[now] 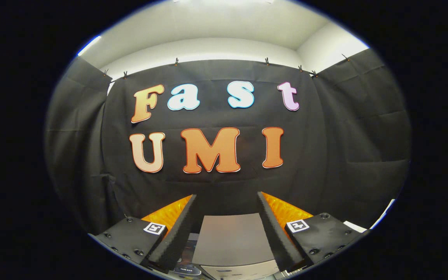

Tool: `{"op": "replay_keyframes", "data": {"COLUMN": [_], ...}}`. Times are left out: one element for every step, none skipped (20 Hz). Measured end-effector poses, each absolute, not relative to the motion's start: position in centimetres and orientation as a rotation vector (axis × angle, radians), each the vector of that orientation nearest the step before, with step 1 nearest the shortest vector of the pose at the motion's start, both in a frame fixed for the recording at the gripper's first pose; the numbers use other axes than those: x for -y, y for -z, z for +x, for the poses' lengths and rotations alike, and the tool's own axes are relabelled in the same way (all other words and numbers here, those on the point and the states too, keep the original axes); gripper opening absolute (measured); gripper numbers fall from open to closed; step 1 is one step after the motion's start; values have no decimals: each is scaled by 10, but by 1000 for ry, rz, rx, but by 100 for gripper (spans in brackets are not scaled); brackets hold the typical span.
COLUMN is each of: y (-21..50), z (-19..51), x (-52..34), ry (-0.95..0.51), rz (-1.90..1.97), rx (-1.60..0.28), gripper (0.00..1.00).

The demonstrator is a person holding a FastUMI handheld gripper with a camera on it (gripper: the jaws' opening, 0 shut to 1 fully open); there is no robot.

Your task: Put the clothes into the washing machine and then close the washing machine lid.

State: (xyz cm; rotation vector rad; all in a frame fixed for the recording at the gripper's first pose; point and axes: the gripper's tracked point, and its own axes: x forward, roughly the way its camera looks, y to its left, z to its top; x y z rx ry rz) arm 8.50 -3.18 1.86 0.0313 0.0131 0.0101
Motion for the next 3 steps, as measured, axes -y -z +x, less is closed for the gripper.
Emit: {"op": "replay_keyframes", "data": {"y": [-18,-18,-18], "z": [85,84,85], "x": [35,37,38], "ry": [-7,-9,-10], "rz": [33,35,37], "rx": [-14,-14,-12], "gripper": [97,97,97]}}
